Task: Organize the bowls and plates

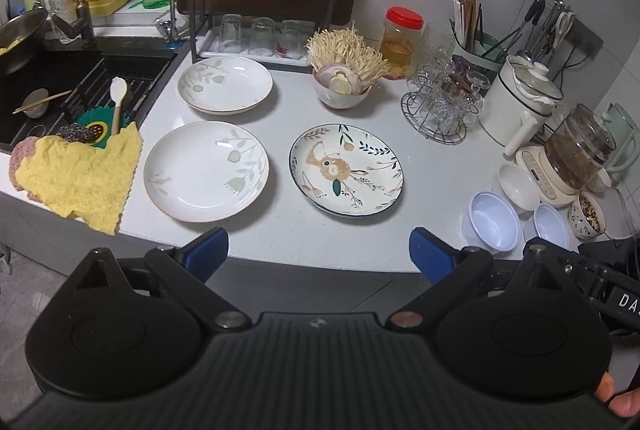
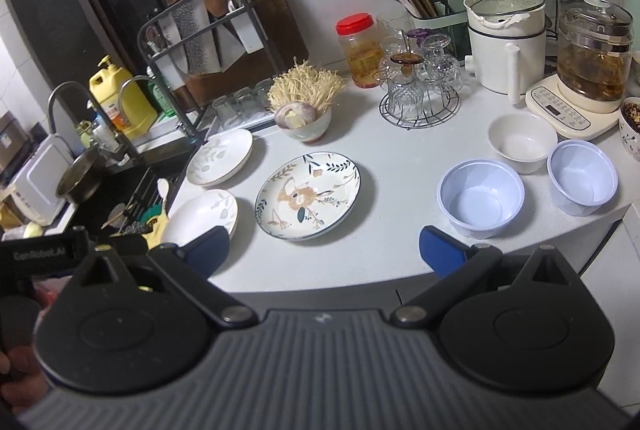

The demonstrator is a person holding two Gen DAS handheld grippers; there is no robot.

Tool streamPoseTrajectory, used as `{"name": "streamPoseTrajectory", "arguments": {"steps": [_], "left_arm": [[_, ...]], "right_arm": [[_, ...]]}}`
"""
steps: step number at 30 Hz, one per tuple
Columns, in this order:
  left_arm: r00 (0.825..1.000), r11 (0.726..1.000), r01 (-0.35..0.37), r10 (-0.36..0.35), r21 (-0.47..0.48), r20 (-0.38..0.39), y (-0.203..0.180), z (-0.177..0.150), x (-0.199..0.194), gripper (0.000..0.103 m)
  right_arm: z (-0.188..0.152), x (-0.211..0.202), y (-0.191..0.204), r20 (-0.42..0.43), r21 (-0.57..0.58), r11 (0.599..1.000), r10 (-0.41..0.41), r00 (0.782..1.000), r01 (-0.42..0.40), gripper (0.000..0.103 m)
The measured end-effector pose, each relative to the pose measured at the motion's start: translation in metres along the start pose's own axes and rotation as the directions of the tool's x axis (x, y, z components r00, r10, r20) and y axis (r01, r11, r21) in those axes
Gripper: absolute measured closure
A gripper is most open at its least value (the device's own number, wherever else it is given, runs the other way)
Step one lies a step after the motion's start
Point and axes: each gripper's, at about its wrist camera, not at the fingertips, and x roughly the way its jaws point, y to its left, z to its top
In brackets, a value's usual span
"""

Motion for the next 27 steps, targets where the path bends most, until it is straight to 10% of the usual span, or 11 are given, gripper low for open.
{"name": "streamPoseTrajectory", "arguments": {"steps": [27], "left_arm": [[0.985, 0.982, 0.144, -0.13, 0.124, -0.116, 0.17, 0.124, 0.144, 0.004]], "right_arm": [[0.001, 0.153, 0.114, -0.054, 0.224, 0.97, -0.087, 0.995, 0.097, 0.009]]}}
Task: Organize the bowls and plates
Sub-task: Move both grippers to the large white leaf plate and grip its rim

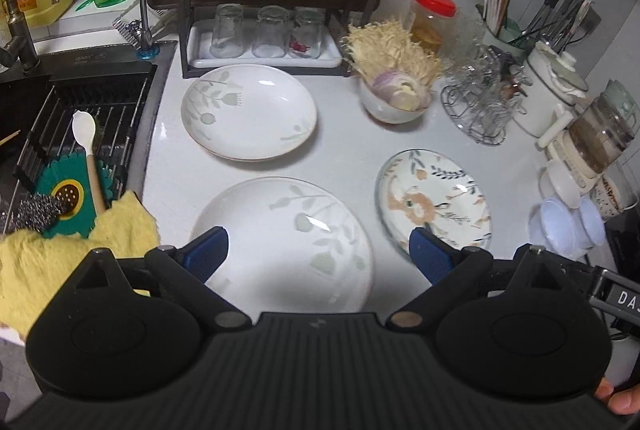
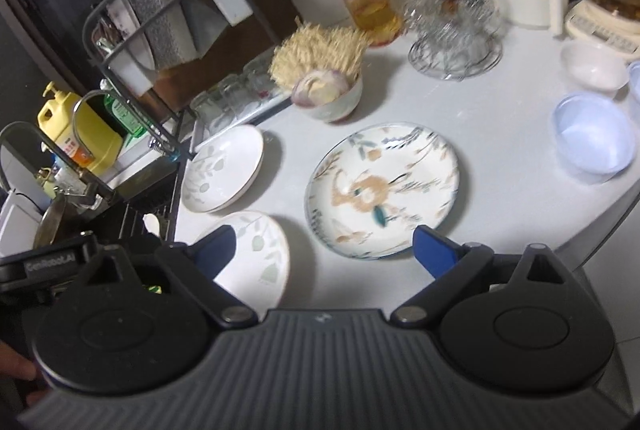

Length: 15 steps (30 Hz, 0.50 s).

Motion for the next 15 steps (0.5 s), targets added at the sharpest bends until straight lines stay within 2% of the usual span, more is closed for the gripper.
{"name": "streamPoseTrajectory", "arguments": {"steps": [4, 8, 11, 13, 15], "left_arm": [[1.0, 1.0, 0.005, -0.005, 0.019, -0.026, 0.026, 0.007, 0.026, 0.005], [0.997, 1.0, 0.01, -0.008, 0.02, -0.077, 0.051, 0.01, 0.055, 0.005], [0.994, 1.0, 0.011, -0.009, 0.021, -0.104, 0.068, 0.012, 0.075, 0.005], [0.991, 0.999, 0.019, -0.015, 0.028, -0.131, 0.076, 0.011, 0.089, 0.006], [0.987, 0.999, 0.023, -0.018, 0.033, -0.157, 0.083, 0.009, 0.101, 0.009]], "right_arm": [[-0.008, 0.031, 0.011, -0.056, 0.034, 0.999, -0.005, 0.998, 0.007, 0.022], [-0.018, 0.061, 0.018, -0.101, 0.064, 0.998, -0.019, 0.995, 0.026, 0.027], [-0.027, 0.083, 0.025, -0.14, 0.089, 0.996, -0.006, 0.99, 0.019, 0.037], [-0.033, 0.095, 0.03, -0.161, 0.092, 0.996, -0.007, 0.987, 0.022, 0.048], [-0.037, 0.108, 0.033, -0.182, 0.101, 0.995, 0.012, 0.983, 0.007, 0.052]]}}
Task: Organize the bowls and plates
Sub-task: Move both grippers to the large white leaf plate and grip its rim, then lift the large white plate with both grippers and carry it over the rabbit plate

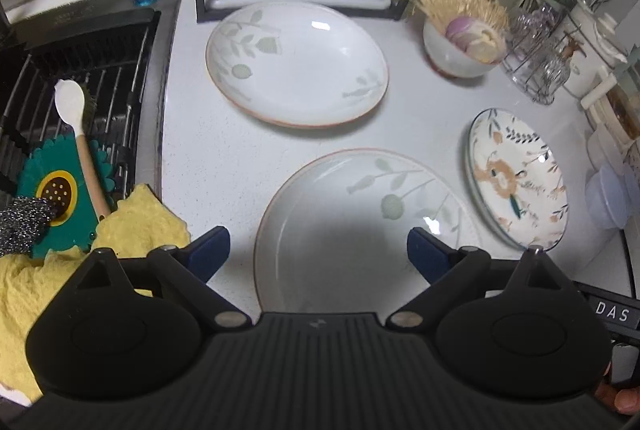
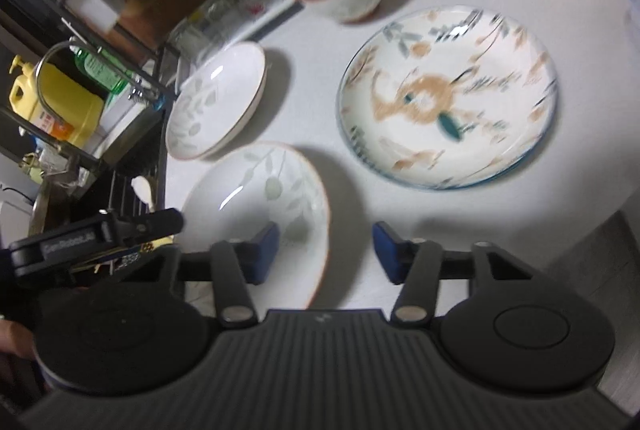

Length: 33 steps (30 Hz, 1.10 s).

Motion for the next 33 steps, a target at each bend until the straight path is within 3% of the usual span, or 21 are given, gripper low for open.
{"name": "streamPoseTrajectory", "arguments": {"steps": [7, 11, 14, 17, 23, 30, 33], "left_arm": [[0.995, 0.999, 0.052, -0.053, -0.012, -0.081, 0.026, -0.002, 0.035, 0.026], [0.994, 0.998, 0.07, -0.069, 0.009, -0.082, 0.03, -0.001, 0.043, 0.043], [0.995, 0.996, 0.077, -0.073, 0.041, -0.075, 0.029, 0.003, 0.045, 0.052], [0.991, 0.993, 0.11, -0.107, 0.04, -0.079, 0.029, 0.007, 0.049, 0.056], [0.991, 0.992, 0.111, -0.106, 0.066, -0.084, 0.025, 0.01, 0.055, 0.057], [0.982, 0.987, 0.16, -0.157, 0.017, -0.106, 0.03, 0.014, 0.053, 0.057], [0.983, 0.985, 0.162, -0.156, 0.056, -0.1, 0.025, 0.019, 0.042, 0.057]], "right_arm": [[-0.003, 0.032, 0.012, -0.042, -0.016, 1.0, -0.013, 0.999, 0.012, 0.056], [-0.002, 0.045, 0.016, -0.061, -0.012, 1.0, -0.014, 0.998, 0.013, 0.059], [0.0, 0.047, 0.018, -0.051, -0.011, 1.0, -0.02, 0.998, 0.019, 0.06], [0.002, 0.051, 0.017, -0.05, 0.004, 1.0, -0.026, 0.998, 0.026, 0.068], [0.004, 0.057, 0.015, -0.052, 0.016, 1.0, -0.018, 0.999, 0.019, 0.068], [0.011, 0.058, 0.013, -0.054, 0.046, 0.999, -0.012, 0.998, 0.015, 0.067], [0.015, 0.055, 0.013, -0.047, 0.064, 0.998, -0.003, 0.999, 0.006, 0.067]]}}
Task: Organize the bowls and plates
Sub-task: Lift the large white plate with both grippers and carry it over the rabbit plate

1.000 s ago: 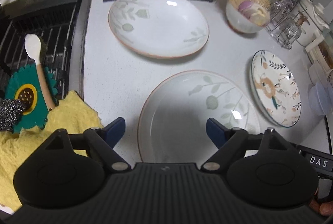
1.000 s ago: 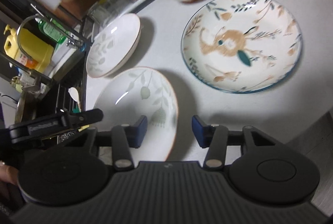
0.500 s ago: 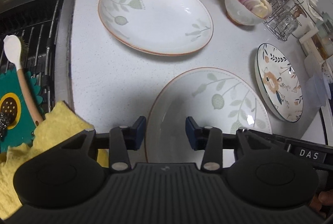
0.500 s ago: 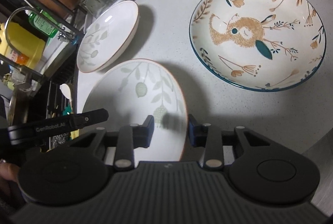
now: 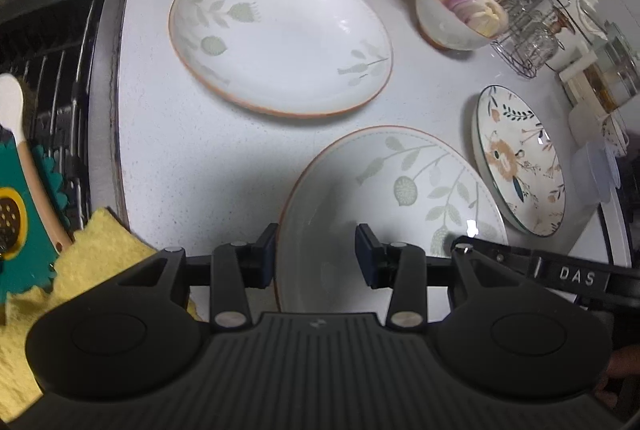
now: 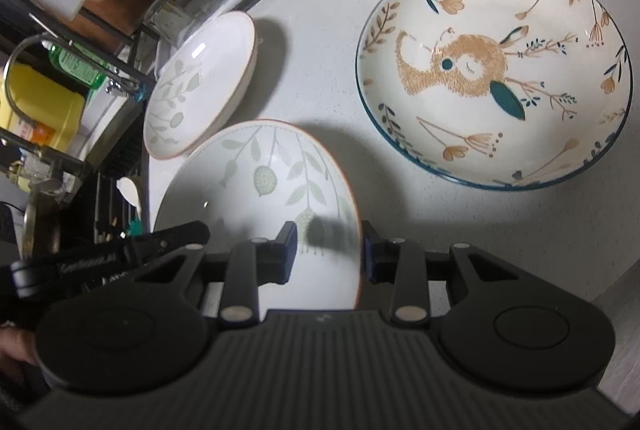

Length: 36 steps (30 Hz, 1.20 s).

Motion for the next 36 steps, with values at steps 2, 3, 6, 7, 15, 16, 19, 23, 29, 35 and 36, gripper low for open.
{"name": "streamPoseTrajectory", "arguments": {"steps": [2, 3, 6, 7, 15, 16, 19, 23, 29, 35, 36], "left_arm": [[1.0, 1.0, 0.009, -0.009, 0.004, 0.003, -0.003, 0.004, -0.007, 0.057], [1.0, 1.0, 0.012, -0.012, 0.001, 0.001, -0.004, 0.006, -0.01, 0.057], [1.0, 1.0, 0.019, -0.019, 0.012, 0.015, -0.011, 0.014, -0.023, 0.057], [1.0, 1.0, 0.018, -0.019, 0.02, 0.02, -0.015, 0.017, -0.027, 0.057], [0.997, 0.998, 0.042, -0.044, 0.037, 0.057, -0.05, 0.037, -0.057, 0.057], [0.997, 0.998, 0.044, -0.046, 0.04, 0.061, -0.056, 0.039, -0.059, 0.057], [0.997, 0.998, 0.041, -0.044, 0.039, 0.069, -0.07, 0.045, -0.06, 0.057], [0.996, 0.999, 0.044, -0.046, 0.032, 0.08, -0.088, 0.052, -0.053, 0.057], [0.995, 0.998, 0.039, -0.043, 0.05, 0.086, -0.125, 0.063, -0.039, 0.057], [0.997, 0.998, 0.024, -0.027, 0.051, 0.069, -0.156, 0.075, -0.014, 0.057], [0.998, 0.998, 0.017, -0.02, 0.053, 0.062, -0.16, 0.077, -0.008, 0.057]], "right_arm": [[0.004, -0.007, 0.004, 0.011, -0.009, 1.0, 0.003, 1.0, -0.003, 0.067], [0.006, -0.012, 0.005, 0.02, -0.015, 1.0, 0.006, 1.0, -0.006, 0.067], [0.012, -0.024, 0.01, 0.038, -0.027, 1.0, 0.009, 0.999, -0.008, 0.067], [0.014, -0.028, 0.012, 0.04, -0.03, 1.0, 0.009, 0.999, -0.008, 0.067], [0.031, -0.07, 0.013, 0.108, -0.045, 0.999, 0.021, 0.994, -0.016, 0.067], [0.033, -0.074, 0.013, 0.116, -0.047, 0.999, 0.019, 0.993, -0.014, 0.067], [0.041, -0.083, 0.005, 0.131, -0.049, 0.999, 0.026, 0.991, -0.02, 0.067], [0.053, -0.09, -0.011, 0.139, -0.051, 0.998, 0.038, 0.99, -0.031, 0.067], [0.077, -0.101, -0.038, 0.155, -0.063, 0.998, 0.038, 0.987, -0.029, 0.067], [0.094, -0.098, -0.07, 0.13, -0.045, 0.999, 0.029, 0.991, -0.023, 0.067], [0.097, -0.097, -0.074, 0.126, -0.044, 0.999, 0.026, 0.992, -0.021, 0.067]]}}
